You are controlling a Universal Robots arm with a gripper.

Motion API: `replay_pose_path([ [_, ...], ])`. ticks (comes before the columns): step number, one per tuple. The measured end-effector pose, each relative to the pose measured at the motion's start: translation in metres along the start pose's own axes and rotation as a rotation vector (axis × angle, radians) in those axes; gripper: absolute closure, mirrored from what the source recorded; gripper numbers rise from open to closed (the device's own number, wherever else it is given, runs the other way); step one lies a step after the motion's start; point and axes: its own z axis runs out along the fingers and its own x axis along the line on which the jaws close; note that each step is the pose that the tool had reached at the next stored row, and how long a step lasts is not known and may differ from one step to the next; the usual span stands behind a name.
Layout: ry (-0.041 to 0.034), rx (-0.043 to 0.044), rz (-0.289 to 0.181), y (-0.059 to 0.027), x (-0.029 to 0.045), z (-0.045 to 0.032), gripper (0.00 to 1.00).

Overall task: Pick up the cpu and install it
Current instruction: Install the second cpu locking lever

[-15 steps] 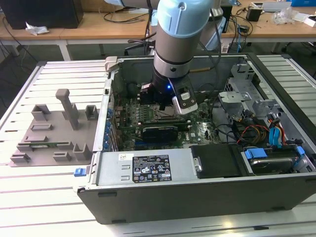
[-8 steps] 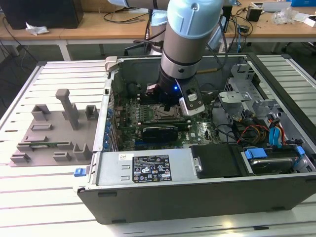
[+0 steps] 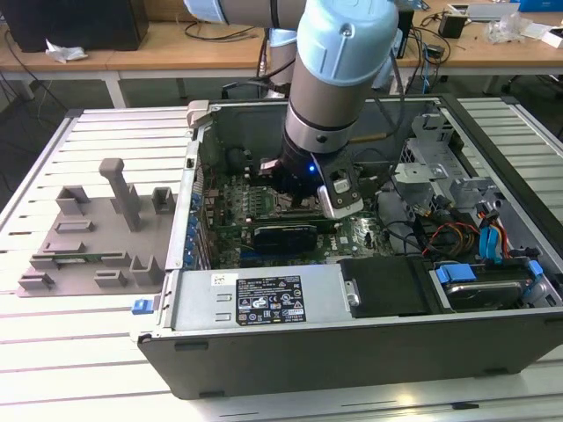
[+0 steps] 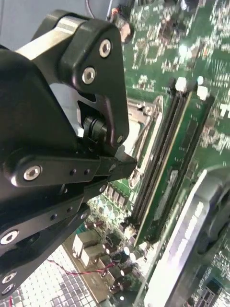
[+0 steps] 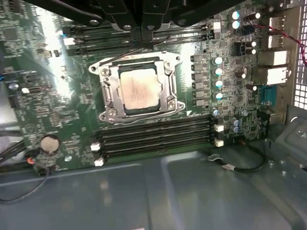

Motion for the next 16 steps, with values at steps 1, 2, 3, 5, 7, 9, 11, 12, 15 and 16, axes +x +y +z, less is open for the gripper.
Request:
replay_pose_path([
  [1,-0.0001,0.0,0.0,-0.0019,0.0054,0.004,0.89],
  [2,0.0001,0.0001,0.0,-0.0038,0.0109,0.0078,0.89],
  [3,0.0001,-0.0001,0.0,-0.0047,0.0135,0.0096,0.89],
  [5,0.0005,-0.003,0.0,-0.0057,0.0165,0.0123,0.89],
  [7,0.0015,-0.0091,-0.001,-0.0057,0.0169,0.0139,0.89],
  [9,0.0025,-0.0165,-0.001,-0.0048,0.0171,0.0159,0.89],
  [11,0.0029,-0.02,-0.001,-0.0043,0.0169,0.0196,0.89],
  [12,0.0029,-0.0197,-0.001,-0.005,0.0166,0.022,0.89],
  [15,0.0047,-0.0322,-0.002,-0.0064,0.0188,0.0258,0.89],
  [16,0.0073,-0.0494,-0.004,-0.0089,0.0231,0.0358,0.89],
])
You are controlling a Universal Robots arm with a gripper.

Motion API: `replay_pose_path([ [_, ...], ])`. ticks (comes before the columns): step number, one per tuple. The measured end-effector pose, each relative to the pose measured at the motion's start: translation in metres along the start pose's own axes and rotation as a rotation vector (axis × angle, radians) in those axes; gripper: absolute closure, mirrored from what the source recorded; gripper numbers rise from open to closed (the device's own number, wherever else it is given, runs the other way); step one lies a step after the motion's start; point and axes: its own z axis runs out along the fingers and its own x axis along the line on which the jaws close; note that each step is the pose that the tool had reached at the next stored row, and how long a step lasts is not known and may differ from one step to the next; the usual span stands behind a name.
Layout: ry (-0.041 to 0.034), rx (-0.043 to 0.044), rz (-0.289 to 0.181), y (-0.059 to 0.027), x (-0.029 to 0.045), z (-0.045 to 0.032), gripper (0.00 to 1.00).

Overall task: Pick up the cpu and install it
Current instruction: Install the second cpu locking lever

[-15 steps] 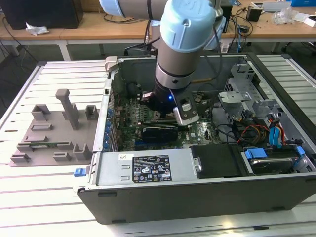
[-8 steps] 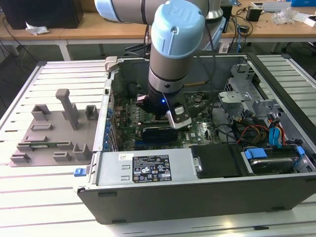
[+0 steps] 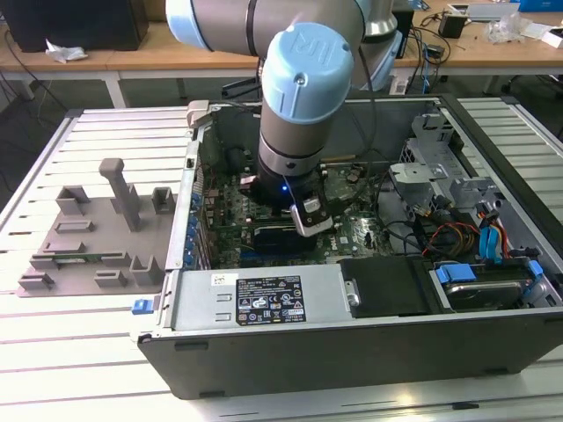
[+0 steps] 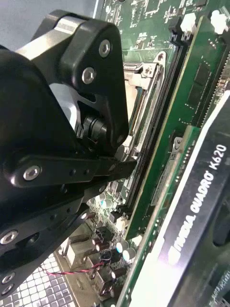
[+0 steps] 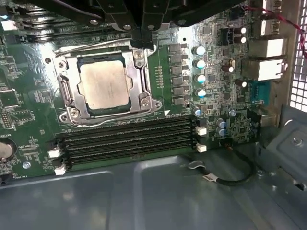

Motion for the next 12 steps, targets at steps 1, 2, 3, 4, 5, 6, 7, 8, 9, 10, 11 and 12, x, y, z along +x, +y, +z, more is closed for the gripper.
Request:
replay_pose_path([
  [1,0.0011,-0.0072,0.0,0.0014,-0.0001,0.0051,0.89],
  [2,0.0018,-0.0119,-0.001,0.0023,-0.0003,0.0094,0.89],
  [3,0.0019,-0.0121,-0.001,0.0023,-0.0003,0.0099,0.89],
  [4,0.0019,-0.012,-0.001,0.0021,-0.0003,0.0103,0.89],
  [5,0.0018,-0.0119,-0.001,0.002,-0.0003,0.0107,0.89],
  [6,0.0018,-0.0117,-0.001,0.002,-0.0002,0.0109,0.89],
  [7,0.0018,-0.0115,-0.001,0.002,-0.0003,0.011,0.89],
  [8,0.0018,-0.0117,-0.001,0.002,-0.0003,0.011,0.89],
  [9,0.0018,-0.0119,-0.001,0.002,-0.0003,0.011,0.89],
  [10,0.0016,-0.0125,-0.001,0.0023,-0.0002,0.0105,0.89],
  [11,0.0013,-0.013,-0.001,0.0029,-0.0001,0.0092,0.89],
  [12,0.0012,-0.0132,-0.001,0.0036,0.0001,0.0076,0.89],
])
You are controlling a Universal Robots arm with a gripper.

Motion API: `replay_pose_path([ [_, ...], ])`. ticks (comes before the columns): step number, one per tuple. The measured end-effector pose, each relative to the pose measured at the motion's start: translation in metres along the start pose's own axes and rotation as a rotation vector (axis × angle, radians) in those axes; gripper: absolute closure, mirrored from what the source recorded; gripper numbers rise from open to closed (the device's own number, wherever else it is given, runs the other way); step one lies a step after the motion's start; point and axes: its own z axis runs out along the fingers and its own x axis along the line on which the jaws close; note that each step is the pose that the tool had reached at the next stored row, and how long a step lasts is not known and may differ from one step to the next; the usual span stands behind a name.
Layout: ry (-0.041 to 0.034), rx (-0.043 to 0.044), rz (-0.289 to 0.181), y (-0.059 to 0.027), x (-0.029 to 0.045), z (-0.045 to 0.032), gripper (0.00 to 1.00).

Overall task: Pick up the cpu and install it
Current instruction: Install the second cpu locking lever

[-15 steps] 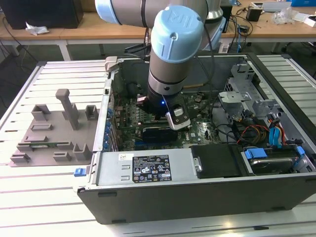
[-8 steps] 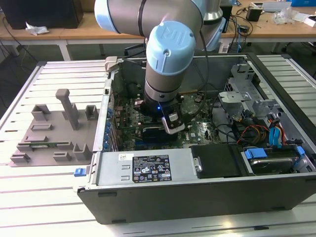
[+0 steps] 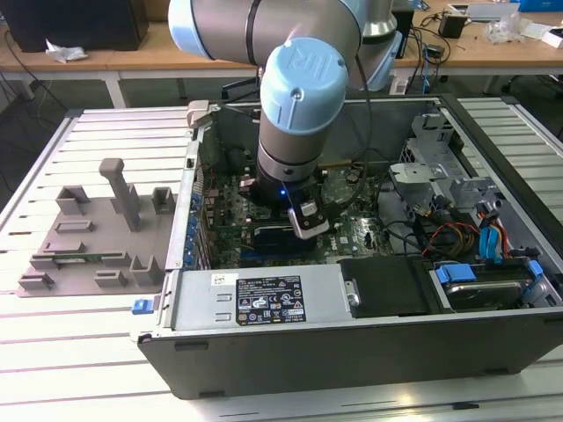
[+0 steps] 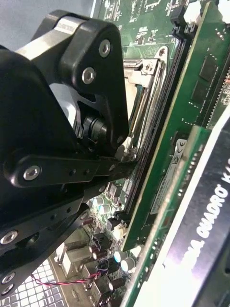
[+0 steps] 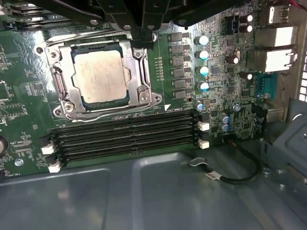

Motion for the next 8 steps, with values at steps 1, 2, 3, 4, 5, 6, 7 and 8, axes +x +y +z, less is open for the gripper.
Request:
replay_pose_path([
  [1,0.0003,0.0013,0.0,0.0008,0.0004,-0.0026,0.89],
  [2,0.0004,0.002,0.0,0.0017,0.0007,-0.0051,0.89],
  [3,0.0001,0.0038,0.001,0.0037,0.0012,-0.0103,0.89],
  [4,-0.0001,0.005,0.001,0.005,0.0016,-0.0137,0.89],
  [5,-0.0002,0.0064,0.001,0.0062,0.0018,-0.0168,0.89],
  [6,-0.0005,0.0084,0.001,0.0076,0.002,-0.0203,0.89],
  [7,-0.0012,0.0116,0.001,0.0089,0.0022,-0.0236,0.89],
  [8,-0.0031,0.0211,0.003,0.01,0.0008,-0.0242,0.89],
])
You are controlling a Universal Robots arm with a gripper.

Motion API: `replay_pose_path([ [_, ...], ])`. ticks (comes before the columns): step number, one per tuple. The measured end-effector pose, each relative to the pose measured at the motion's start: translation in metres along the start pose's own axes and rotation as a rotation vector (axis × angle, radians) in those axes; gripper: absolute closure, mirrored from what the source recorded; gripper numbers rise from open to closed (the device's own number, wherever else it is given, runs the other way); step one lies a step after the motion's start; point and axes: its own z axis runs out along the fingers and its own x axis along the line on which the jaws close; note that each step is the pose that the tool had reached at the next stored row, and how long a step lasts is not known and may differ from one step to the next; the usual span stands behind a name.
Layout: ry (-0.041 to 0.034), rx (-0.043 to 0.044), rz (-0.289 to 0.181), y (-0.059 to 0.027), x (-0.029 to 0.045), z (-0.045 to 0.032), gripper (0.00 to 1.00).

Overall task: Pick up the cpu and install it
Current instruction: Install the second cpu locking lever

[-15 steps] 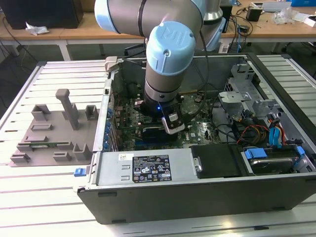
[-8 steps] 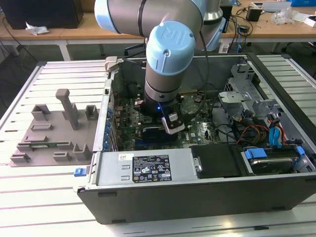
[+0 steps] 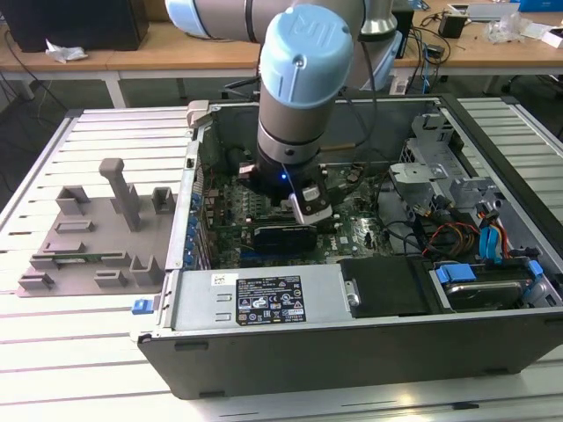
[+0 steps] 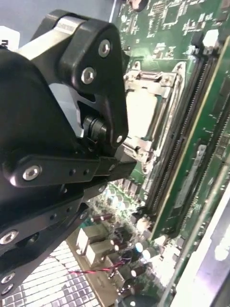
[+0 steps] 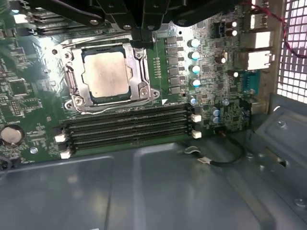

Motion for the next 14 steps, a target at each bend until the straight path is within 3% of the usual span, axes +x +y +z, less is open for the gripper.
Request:
replay_pose_path([
  [2,-0.0034,0.013,0.005,0.0023,-0.0062,0.0,0.89],
  [5,-0.0045,0.0179,0.007,0.0089,-0.0106,0.0018,0.89],
  [7,-0.0055,0.0248,0.007,0.0238,-0.0125,0.0068,0.89],
  [8,-0.007,0.0347,0.008,0.0303,-0.0133,0.0089,0.89],
  [9,-0.0094,0.0506,0.009,0.034,-0.0149,0.0101,0.89],
  [11,-0.0133,0.0768,0.011,0.0375,-0.017,0.011,0.89],
  [14,-0.0167,0.0994,0.012,0.0442,-0.0211,0.0128,0.89],
])
